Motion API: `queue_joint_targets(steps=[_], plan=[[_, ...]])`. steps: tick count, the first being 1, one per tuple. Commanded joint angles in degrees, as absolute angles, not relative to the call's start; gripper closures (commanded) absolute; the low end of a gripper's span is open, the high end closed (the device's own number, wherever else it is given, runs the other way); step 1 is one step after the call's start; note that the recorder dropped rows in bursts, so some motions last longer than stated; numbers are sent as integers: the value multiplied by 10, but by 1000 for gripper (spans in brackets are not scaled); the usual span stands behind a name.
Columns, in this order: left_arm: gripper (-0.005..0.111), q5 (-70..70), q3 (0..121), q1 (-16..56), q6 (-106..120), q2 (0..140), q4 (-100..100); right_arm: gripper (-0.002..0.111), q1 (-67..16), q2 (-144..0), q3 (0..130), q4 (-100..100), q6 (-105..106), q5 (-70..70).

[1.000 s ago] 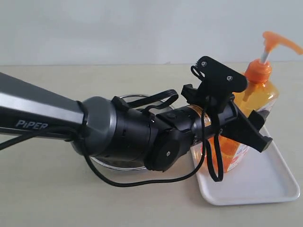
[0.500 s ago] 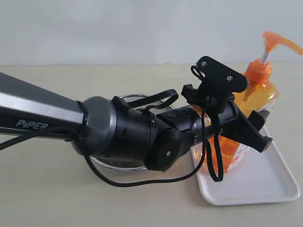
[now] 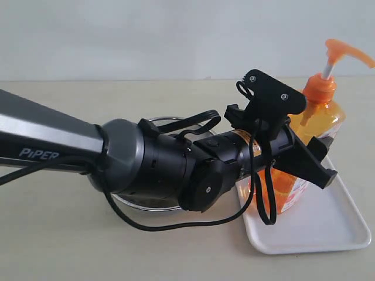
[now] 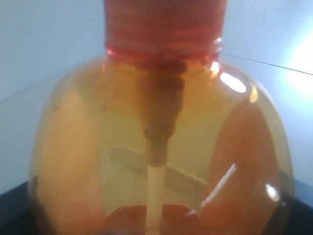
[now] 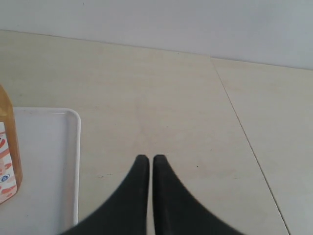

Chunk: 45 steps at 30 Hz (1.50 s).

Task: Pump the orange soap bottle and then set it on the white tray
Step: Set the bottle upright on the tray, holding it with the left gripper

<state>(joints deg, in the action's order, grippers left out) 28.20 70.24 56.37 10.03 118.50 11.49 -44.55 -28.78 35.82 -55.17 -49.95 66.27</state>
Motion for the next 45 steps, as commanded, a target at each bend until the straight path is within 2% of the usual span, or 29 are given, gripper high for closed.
queue_joint_targets(steps=[1,2,3,4,6,8,20,45], plan=[[50,300,712,565,84,1173,113,109,-446,-287,354,-554,-494,658],[37,300,712,565,83,1173,113,109,-446,-287,354,-554,-494,658],[32,300,712,565,82,1173,113,109,-446,-287,354,-554,-494,658],[22,300,712,565,70,1173,113,109,-446,-287,354,-554,-494,658],[13,300,712,565,70,1173,113,109,-446,-287,354,-554,-494,658],[9,300,712,565,70,1173,113,109,-446,-287,354,-554,-494,658],[8,293,712,565,77,1149,113,109,-446,-287,354,-554,-494,658],[8,184,712,566,113,1063,104,109,-446,-287,354,-554,-494,658]])
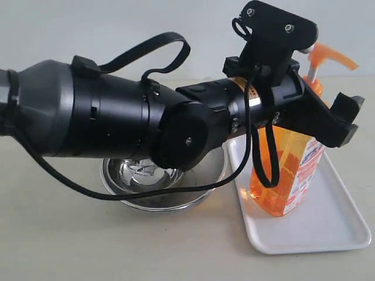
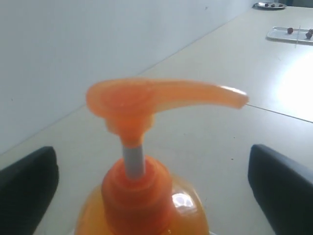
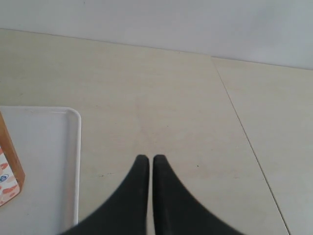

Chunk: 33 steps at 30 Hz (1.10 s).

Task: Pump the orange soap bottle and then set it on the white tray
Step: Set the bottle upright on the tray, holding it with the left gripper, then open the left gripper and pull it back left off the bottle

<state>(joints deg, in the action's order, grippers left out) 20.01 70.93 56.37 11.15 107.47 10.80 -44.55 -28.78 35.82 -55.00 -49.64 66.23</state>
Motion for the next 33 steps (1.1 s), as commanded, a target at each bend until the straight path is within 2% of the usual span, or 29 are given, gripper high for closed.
queue_joint_targets(steps=[1,11,26,33], plan=[[8,177,712,566,113,1060,104,109,-446,-287,354,-554,-494,658],[8,88,712,566,113,1016,96,109,-446,-287,354,-552,-496,658],[8,-165,712,565,119,905,96,109,-446,-287,354,-511,-504,636],[8,-275,712,565,155,880,23,109,-446,-287,353,-454,-493,575]])
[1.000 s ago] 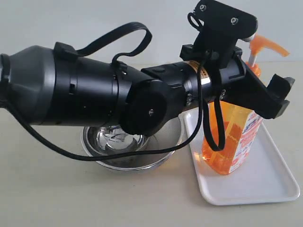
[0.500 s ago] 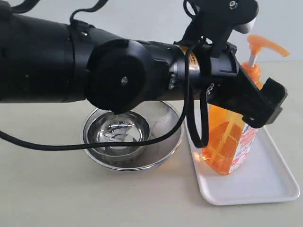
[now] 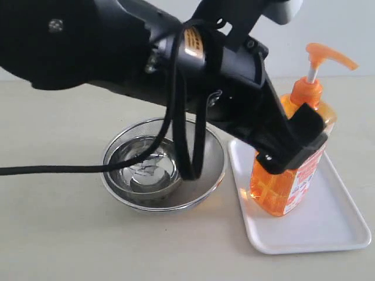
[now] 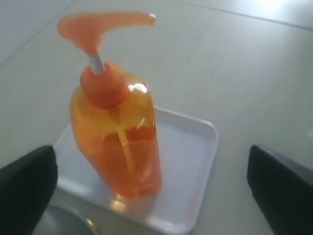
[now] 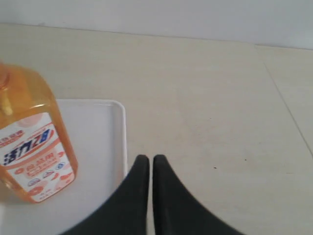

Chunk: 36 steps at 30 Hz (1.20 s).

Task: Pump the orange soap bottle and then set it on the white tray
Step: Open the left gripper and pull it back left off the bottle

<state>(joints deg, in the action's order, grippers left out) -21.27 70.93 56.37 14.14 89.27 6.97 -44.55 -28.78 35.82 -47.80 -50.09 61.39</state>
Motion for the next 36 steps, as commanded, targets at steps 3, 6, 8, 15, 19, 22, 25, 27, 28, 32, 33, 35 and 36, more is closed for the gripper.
queue_joint_targets(steps=[3,6,8,15,19,22,25,27,28,32,33,35,36], plan=[[8,-314,712,565,155,879,0,109,-446,-287,351,-452,-493,558],[8,-355,712,565,155,879,-8,109,-446,-287,331,-453,-495,534],[8,-372,712,565,155,879,-9,109,-446,-287,311,-453,-498,513],[8,-385,712,565,154,879,3,109,-446,-287,252,-455,-549,447],[8,-406,712,565,154,879,6,109,-446,-287,238,-456,-570,427],[10,-412,712,565,154,879,6,109,-446,-287,238,-458,-571,419],[24,-406,712,565,133,879,6,109,-446,-287,238,-459,-571,414],[41,-401,712,565,123,879,6,109,-446,-287,238,-464,-571,414],[52,-401,712,565,123,879,6,109,-446,-287,238,-466,-574,414],[94,-401,712,565,123,879,0,109,-446,-287,238,-470,-586,407],[102,-402,712,565,126,879,0,109,-446,-287,238,-469,-586,401],[102,-402,712,565,127,879,-13,109,-446,-287,233,-469,-586,386],[102,-402,712,565,127,879,-22,109,-446,-287,229,-470,-588,378]])
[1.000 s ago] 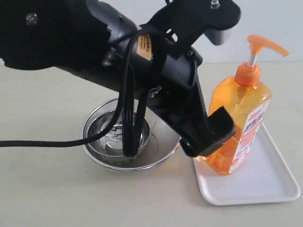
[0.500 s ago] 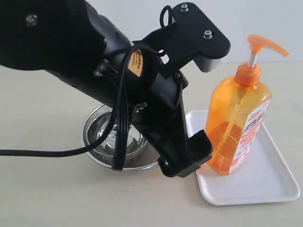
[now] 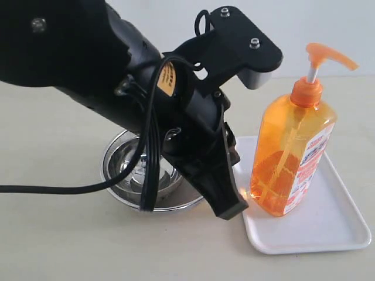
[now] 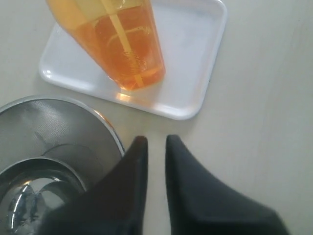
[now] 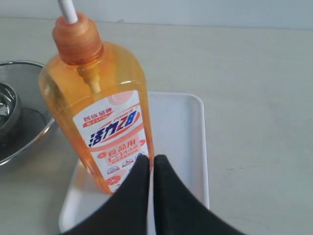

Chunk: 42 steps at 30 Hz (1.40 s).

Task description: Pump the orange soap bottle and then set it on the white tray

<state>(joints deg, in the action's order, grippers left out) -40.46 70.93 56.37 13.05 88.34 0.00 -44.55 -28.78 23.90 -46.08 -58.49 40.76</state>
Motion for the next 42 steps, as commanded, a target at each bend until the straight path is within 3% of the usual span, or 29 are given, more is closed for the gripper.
queue_joint_targets(steps=[1,7,14,22,32,42], plan=[[102,-403,712,565,127,879,-29,109,-446,-287,226,-470,-588,369],[102,-399,712,561,82,885,-93,109,-446,-287,203,-513,-618,335],[102,-369,712,508,39,936,-93,109,-446,-287,198,-571,-662,317],[102,-222,697,475,198,981,35,109,-446,-362,198,-630,-715,317],[102,-73,615,405,375,985,226,109,-446,-477,198,-760,-890,316],[102,16,608,399,395,1033,264,109,-446,-515,124,-994,-1202,321]])
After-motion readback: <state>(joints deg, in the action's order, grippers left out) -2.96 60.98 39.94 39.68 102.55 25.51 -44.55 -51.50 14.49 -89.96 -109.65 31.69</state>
